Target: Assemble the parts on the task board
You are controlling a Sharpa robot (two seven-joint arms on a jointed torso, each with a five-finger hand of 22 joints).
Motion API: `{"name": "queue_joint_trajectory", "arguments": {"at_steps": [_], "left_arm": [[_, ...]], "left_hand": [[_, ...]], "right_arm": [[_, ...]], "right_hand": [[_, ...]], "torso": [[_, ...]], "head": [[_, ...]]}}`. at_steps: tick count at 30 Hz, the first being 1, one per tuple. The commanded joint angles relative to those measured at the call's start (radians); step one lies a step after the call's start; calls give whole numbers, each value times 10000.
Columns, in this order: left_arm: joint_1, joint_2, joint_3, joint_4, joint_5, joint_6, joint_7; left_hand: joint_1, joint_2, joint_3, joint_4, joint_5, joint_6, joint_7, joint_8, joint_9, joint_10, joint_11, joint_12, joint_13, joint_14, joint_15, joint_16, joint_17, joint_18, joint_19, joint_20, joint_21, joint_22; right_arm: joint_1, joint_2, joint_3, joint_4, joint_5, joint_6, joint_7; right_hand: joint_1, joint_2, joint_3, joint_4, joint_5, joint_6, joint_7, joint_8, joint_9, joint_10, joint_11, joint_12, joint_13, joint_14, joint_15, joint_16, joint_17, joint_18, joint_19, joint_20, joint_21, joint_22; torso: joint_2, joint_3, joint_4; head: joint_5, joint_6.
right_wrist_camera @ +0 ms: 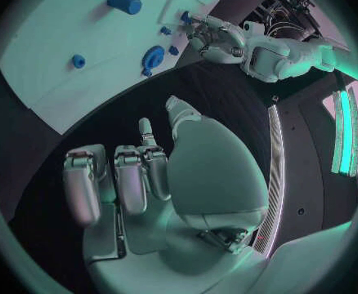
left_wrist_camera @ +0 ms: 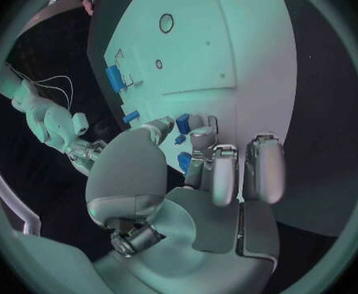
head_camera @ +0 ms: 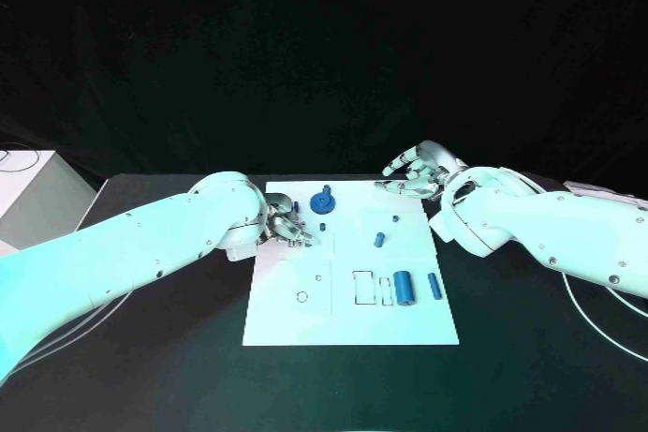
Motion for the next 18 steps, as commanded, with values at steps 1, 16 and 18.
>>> {"name": "queue_joint_trajectory", "arguments": {"at_steps": [1, 16, 18], "left_arm": [[-30, -30, -7, 31, -213, 246, -46], [-31, -193, 53, 325, 40, -17, -11], [-31, -232, 156, 317, 191, -39, -5]], "left_hand": [[-109, 66, -91, 3, -91, 56, 32, -45, 9, 34, 11, 55, 15, 1038, -42, 38, 2580, -126, 32, -22, -24, 242], [-325, 318, -887, 19, -1291, 82, 13, -73, 53, 38, -1, 67, 21, 1039, -53, 39, 2582, -126, 38, -25, -30, 256], [-328, 319, -895, 19, -1290, 82, 13, -74, 53, 29, -1, 58, 5, 1035, -53, 31, 2570, -127, 42, -25, -27, 262]], "right_arm": [[-10, -5, 2, 10, -97, 24, 43], [-14, -22, 2, 12, -97, 19, 40], [-14, -22, 2, 7, -97, 19, 40]], "right_hand": [[-133, -4, 43, 29, 31, -68, -20, 44, 12, 391, 62, -54, 2061, 1060, 62, 42, 2635, -121, 1010, 55, -21, 2574], [-149, -3, 40, 32, 31, -70, -20, 46, 12, 399, 62, -47, 2067, 1060, 62, 42, 2635, -121, 1010, 55, -22, 2574], [-149, -3, 40, 32, 31, -70, -20, 46, 12, 399, 62, -47, 2067, 1060, 62, 42, 2635, -121, 1010, 55, -22, 2574]], "torso": [[-4, 1, 1], [2, 8, 5], [-2, 10, 4]], "head": [[-4, 1], [-8, 11], [9, 2]]}}
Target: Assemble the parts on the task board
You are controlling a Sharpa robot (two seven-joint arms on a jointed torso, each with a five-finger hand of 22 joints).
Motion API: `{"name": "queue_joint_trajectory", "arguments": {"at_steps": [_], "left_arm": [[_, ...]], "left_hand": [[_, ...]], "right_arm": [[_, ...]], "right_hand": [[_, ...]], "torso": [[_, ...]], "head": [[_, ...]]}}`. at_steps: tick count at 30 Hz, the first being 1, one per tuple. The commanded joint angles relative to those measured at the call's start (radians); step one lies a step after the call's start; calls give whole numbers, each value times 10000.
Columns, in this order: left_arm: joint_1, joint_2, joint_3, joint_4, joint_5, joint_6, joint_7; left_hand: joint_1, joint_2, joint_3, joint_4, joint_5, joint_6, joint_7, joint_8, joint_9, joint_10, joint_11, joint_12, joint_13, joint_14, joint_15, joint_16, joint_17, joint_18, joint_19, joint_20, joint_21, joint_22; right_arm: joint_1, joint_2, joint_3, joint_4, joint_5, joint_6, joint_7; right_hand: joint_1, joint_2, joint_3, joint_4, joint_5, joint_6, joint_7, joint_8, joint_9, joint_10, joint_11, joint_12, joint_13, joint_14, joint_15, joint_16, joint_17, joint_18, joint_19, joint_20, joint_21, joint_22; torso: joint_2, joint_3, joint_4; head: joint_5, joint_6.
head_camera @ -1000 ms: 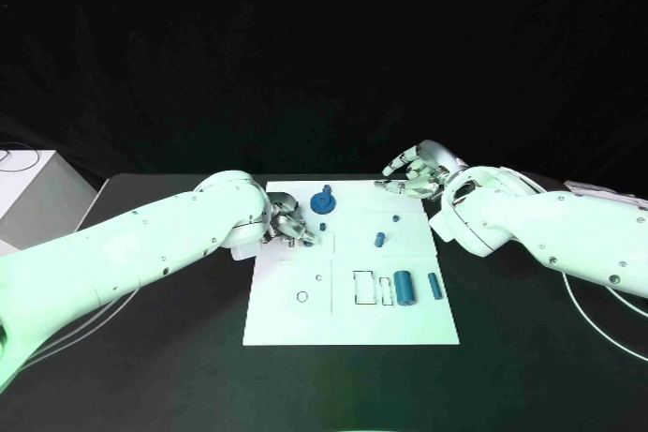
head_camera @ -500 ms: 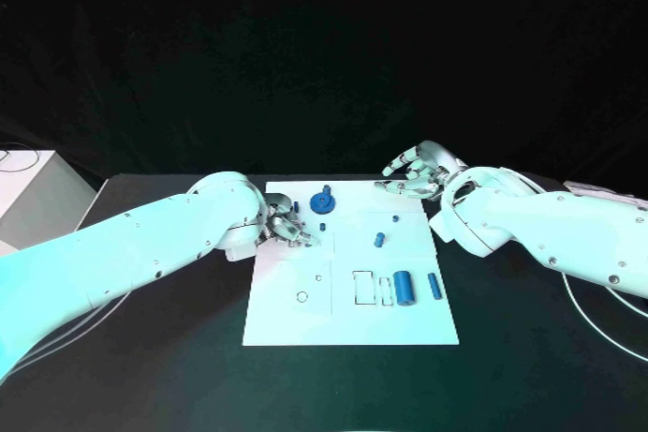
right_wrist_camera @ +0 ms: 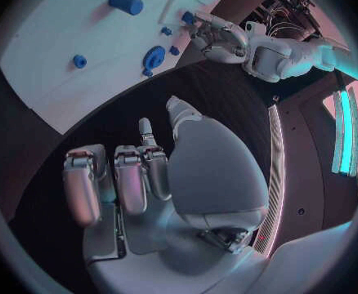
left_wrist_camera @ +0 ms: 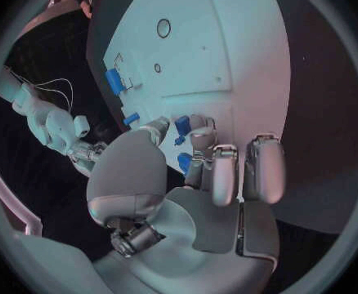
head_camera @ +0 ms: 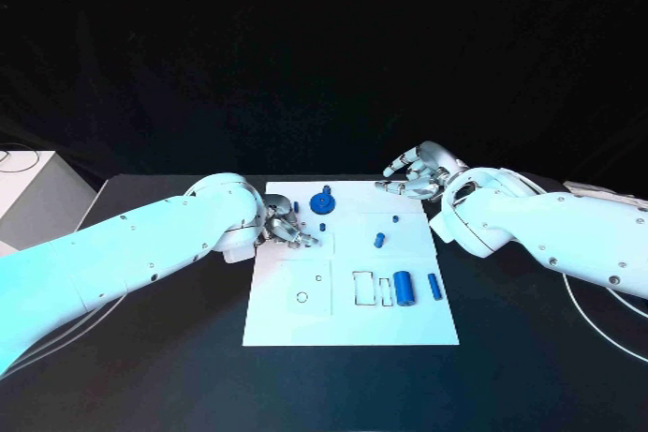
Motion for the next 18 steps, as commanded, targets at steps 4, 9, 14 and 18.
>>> {"name": "queue_joint_trajectory", "arguments": {"at_steps": [4, 9, 14, 18], "left_arm": [[12, -147, 380, -23, 490, -75, 25], [22, -254, 814, -179, 546, -22, 31], [87, -282, 1150, -551, 453, -13, 47], [151, -199, 1277, -890, 418, -89, 77]], "left_hand": [[245, 242, -56, -45, 19, -42, 46, -83, 9, -123, 27, -107, -202, 986, -31, -46, 2443, -106, -25, -14, -78, 168], [399, 269, -98, -40, 27, -137, 92, -141, -1, -267, 68, -214, -357, 924, 3, -143, 2289, -68, -142, 8, -166, 2], [507, 302, -150, -38, 31, -241, 147, -212, -18, -421, 118, -313, -497, 852, 45, -252, 2120, -35, -252, 41, -251, -149], [598, 338, -189, -38, 32, -327, 196, -277, -35, -597, 163, -439, -679, 794, 84, -340, 1988, -3, -352, 75, -331, -288]], "right_arm": [[-7, -6, 3, -1, -98, 20, 43], [-7, -26, 3, -4, -99, 16, 39], [-7, -45, 3, 4, -108, 7, 32], [-6, -65, 3, 21, -113, -1, 27]], "right_hand": [[-69, -4, 40, 32, 32, -70, -20, 46, 11, 399, 62, -47, 2069, 1060, 62, 42, 2635, -121, 1010, 55, -22, 2575], [-69, -4, 40, 32, 32, -70, -20, 46, 11, 399, 62, -47, 2069, 1060, 62, 42, 2635, -121, 1010, 55, -22, 2575], [-69, -4, 40, 32, 32, -70, -20, 46, 11, 399, 62, -47, 2069, 1060, 62, 42, 2635, -121, 1010, 55, -22, 2575], [-69, -4, 40, 32, 32, -70, -20, 46, 11, 399, 62, -47, 2069, 1060, 62, 42, 2635, -121, 1010, 55, -22, 2575]], "torso": [[-15, 19, 4], [-14, 21, 16], [5, 24, -15], [39, 17, -36]], "head": [[58, -31], [37, 9], [57, 64], [71, 116]]}}
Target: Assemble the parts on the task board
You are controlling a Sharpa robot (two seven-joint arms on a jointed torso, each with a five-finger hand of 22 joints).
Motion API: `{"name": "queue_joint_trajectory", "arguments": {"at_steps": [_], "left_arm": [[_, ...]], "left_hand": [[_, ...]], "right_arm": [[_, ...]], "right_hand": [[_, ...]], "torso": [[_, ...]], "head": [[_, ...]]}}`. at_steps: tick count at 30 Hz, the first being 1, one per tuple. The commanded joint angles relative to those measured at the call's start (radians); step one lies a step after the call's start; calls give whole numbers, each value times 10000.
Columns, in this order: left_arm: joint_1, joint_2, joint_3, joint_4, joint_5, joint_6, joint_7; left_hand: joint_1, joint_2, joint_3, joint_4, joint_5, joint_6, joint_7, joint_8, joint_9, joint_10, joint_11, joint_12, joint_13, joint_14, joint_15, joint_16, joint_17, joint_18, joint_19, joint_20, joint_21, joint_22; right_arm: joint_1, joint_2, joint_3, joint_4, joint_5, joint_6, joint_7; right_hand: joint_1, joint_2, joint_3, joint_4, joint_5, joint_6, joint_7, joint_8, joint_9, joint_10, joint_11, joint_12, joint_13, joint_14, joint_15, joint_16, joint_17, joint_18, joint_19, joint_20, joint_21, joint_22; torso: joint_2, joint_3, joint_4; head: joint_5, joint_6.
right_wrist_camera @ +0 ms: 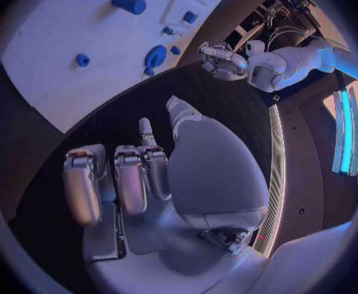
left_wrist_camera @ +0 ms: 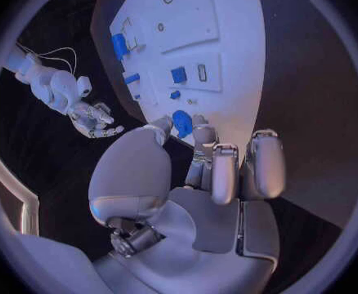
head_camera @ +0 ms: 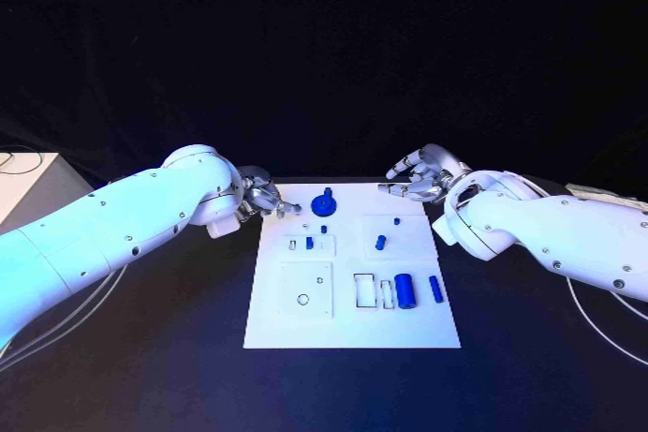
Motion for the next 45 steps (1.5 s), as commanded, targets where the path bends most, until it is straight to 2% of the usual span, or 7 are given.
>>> {"name": "queue_joint_trajectory", "arguments": {"at_steps": [1, 15, 21, 26, 30, 38, 45], "left_arm": [[48, 113, 54, -235, 59, -100, 86], [363, 1031, 117, -1830, -164, -151, 124], [391, 1324, 110, -2175, -214, -77, 133], [395, 1484, 104, -2351, -359, -50, 143], [395, 1590, 96, -2492, -391, -28, 144], [395, 1668, 88, -2644, -466, -24, 140], [396, 1653, 86, -2672, -531, 20, 127]], "left_hand": [[144, 1, -77, -1, 31, -93, 27, -92, -17, -160, 18, -91, -104, 778, 96, -56, 1954, 7, -130, 17, -87, -75], [244, 91, -117, 1, 36, -201, 93, -203, -61, -327, 78, -198, -254, 750, 151, -96, 1898, 14, -156, 67, -116, -105], [504, 183, -55, -26, 35, -255, 130, -304, -113, -367, 112, -191, -262, 749, 185, -97, 1897, 16, -160, 106, -125, -109], [666, 215, 7, -28, 34, -247, 141, -341, -137, -382, 121, -183, -261, 752, 197, -93, 1903, 17, -160, 122, -127, -107], [682, 217, 14, -28, 35, -246, 142, -344, -139, -388, 122, -187, -269, 756, 198, -87, 1912, 14, -153, 124, -122, -97], [728, 218, 30, -30, 35, -239, 143, -351, -144, -387, 124, -180, -262, 758, 200, -83, 1917, 14, -151, 128, -121, -93], [799, 239, 66, -29, 36, -207, 138, -348, -147, -358, 121, -141, -211, 767, 202, -69, 1938, 11, -138, 133, -112, -75]], "right_arm": [[-5, -22, 3, 28, -114, -2, 30], [12, -41, 7, 129, -177, -41, 20], [19, -19, 10, 152, -195, -112, 28], [24, 12, 15, 157, -216, -202, 31], [26, 28, 17, 164, -220, -238, 41], [31, 17, 23, 209, -223, -287, 47], [36, 2, 26, 228, -223, -298, 40]], "right_hand": [[-70, -4, 40, 32, 32, -71, -20, 46, 11, 399, 62, -47, 2071, 1060, 62, 42, 2635, -121, 1010, 55, -22, 2576], [-123, 2, 36, 27, 43, -77, -22, 61, 13, 406, 60, -42, 2075, 1060, 61, 42, 2635, -121, 1010, 54, -22, 2576], [-129, 2, 36, 25, 47, -78, -23, 65, 13, 393, 59, -53, 2063, 1060, 60, 42, 2635, -117, 1004, 54, -35, 2567], [-131, 2, 37, 23, 50, -78, -23, 67, 13, 376, 59, -68, 2048, 1060, 60, 42, 2635, -113, 997, 54, -51, 2556], [-132, 1, 38, 22, 57, -80, -23, 68, 13, 363, 59, -80, 2036, 1058, 60, 39, 2627, -108, 988, 54, -70, 2542], [-134, 2, 41, 21, 70, -83, -23, 70, 13, 326, 58, -113, 2003, 1053, 59, 32, 2606, -101, 975, 53, -97, 2523], [-134, 2, 41, 21, 70, -83, -23, 70, 13, 326, 58, -113, 2003, 1053, 59, 32, 2606, -101, 975, 53, -97, 2523]], "torso": [[45, -2, -32], [234, 47, -156], [281, 61, -185], [332, 74, -243], [364, 108, -277], [351, 87, -245], [349, 90, -232]], "head": [[0, 55], [71, 237], [75, 308], [110, 317], [153, 334], [101, 276], [91, 244]]}}
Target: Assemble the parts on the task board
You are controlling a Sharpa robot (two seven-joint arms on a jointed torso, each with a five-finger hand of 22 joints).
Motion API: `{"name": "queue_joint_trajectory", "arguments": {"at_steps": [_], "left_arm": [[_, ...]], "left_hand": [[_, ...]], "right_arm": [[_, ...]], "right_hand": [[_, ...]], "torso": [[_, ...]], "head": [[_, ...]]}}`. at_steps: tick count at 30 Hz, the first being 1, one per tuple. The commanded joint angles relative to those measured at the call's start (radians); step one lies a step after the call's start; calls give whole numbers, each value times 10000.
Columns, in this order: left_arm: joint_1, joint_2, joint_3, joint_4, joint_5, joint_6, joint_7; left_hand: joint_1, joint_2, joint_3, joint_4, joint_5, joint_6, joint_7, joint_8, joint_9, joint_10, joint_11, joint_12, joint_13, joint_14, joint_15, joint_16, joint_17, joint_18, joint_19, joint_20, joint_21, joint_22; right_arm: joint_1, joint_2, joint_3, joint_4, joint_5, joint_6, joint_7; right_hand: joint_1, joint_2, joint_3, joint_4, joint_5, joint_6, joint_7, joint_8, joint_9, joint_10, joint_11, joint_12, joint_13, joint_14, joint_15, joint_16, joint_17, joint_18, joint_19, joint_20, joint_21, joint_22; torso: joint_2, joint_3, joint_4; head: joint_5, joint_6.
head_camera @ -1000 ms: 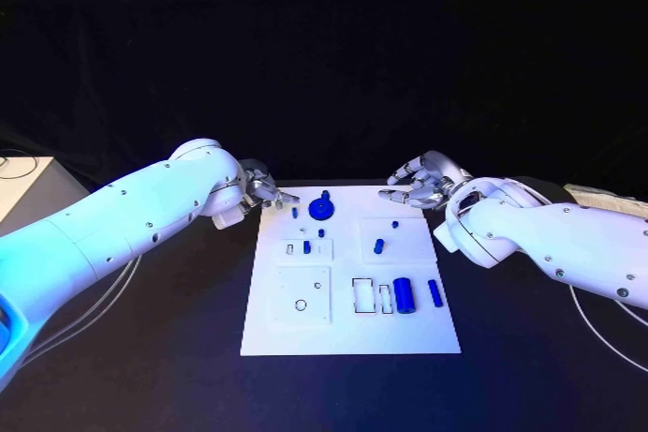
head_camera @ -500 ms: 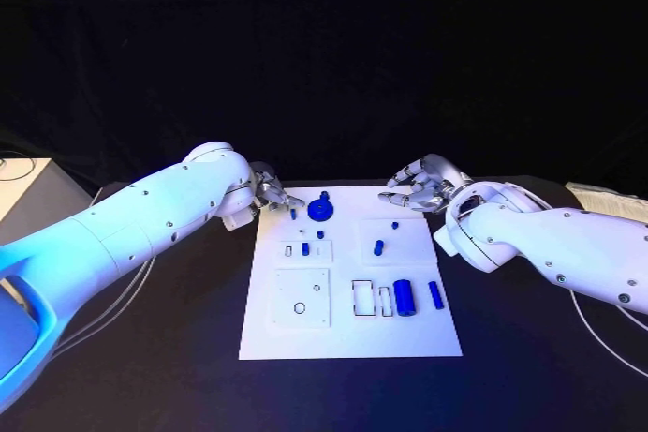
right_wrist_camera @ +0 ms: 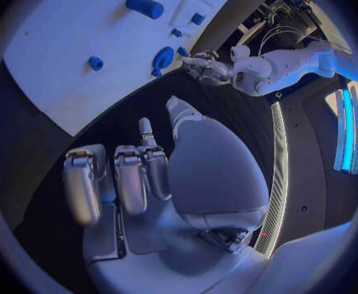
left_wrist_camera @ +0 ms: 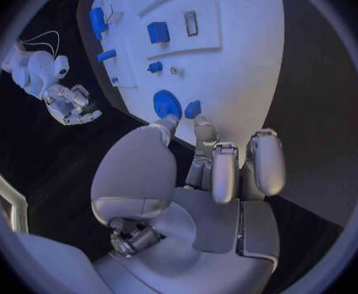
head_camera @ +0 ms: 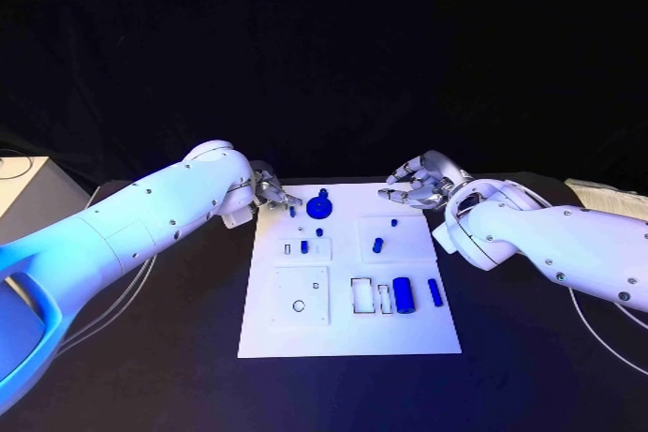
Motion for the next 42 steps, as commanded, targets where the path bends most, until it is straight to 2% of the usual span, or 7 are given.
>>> {"name": "queue_joint_trajectory", "arguments": {"at_steps": [1, 9, 24, 35, 40, 42], "left_arm": [[20, 16, 2, 3, -121, 141, 91], [19, 69, -7, -29, -95, 213, 82], [15, 125, -71, -75, -4, 389, 71], [14, 156, -163, -98, 137, 468, 73], [13, 149, -189, -99, 257, 460, 73], [13, 141, -194, -98, 302, 449, 74]], "left_hand": [[96, -17, 56, 6, 36, 0, 1, -55, -14, -27, -6, 52, 27, 767, 58, 6, 1938, 10, -12, 77, -34, 7], [270, 43, 184, 8, 37, 41, -18, -65, -25, -9, -20, 90, 57, 778, 49, 21, 1959, 5, 9, 81, -19, 38], [623, 24, 521, -8, 43, 42, -30, -124, -59, -66, -34, 75, 10, 771, 38, 15, 1946, 11, -8, 76, -32, 20], [675, 3, 581, -11, 42, 45, -32, -131, -63, -68, -34, 81, 16, 772, 37, 17, 1950, 9, -5, 76, -29, 27], [1130, -55, 1415, -28, 32, 75, -61, -183, -91, -83, -67, 89, 6, 773, 9, 23, 1954, 9, -4, 54, -28, 42], [1431, -241, 2421, -139, 25, 80, -77, -188, -73, -74, -99, 87, -9, 779, -22, 33, 1967, 5, 9, 24, -20, 70]], "right_arm": [[7, -2, 7, 22, -117, -40, 49], [8, 8, 8, 19, -117, -31, 46], [8, 16, 9, 10, -117, -17, 25], [8, 36, 9, -8, -117, -7, 9], [8, 46, 9, -15, -117, -12, 6], [8, 49, 9, -18, -117, -14, 6]], "right_hand": [[-134, 2, 41, 21, 31, -55, 24, 30, 13, 326, 59, -60, 1997, 1053, 59, 32, 2606, -100, 975, 53, -57, 2519], [-134, 2, 41, 21, 31, -55, 24, 30, 13, 326, 59, -60, 1997, 1053, 59, 32, 2606, -100, 975, 53, -57, 2519], [-134, 2, 41, 21, 31, -55, 24, 30, 13, 326, 59, -60, 1997, 1053, 59, 32, 2606, -100, 975, 53, -57, 2519], [-140, 7, 54, 17, 72, -58, 22, 44, 15, 339, 57, -48, 2008, 1054, 57, 33, 2610, -105, 982, 52, -42, 2530], [-140, 11, 60, 16, 81, -58, 21, 49, 15, 338, 56, -50, 2006, 1053, 56, 32, 2608, -104, 981, 51, -44, 2529], [-140, 11, 60, 16, 81, -58, 21, 49, 15, 338, 56, -50, 2006, 1053, 56, 32, 2608, -104, 981, 51, -44, 2529]], "torso": [[-11, 0, 6], [-1, -1, -12], [-3, -2, 0], [3, 1, 0], [1, 6, 9], [-3, 8, 4]], "head": [[-1, -25], [9, -48], [-11, -81], [-4, -114], [9, -135], [10, -143]]}}
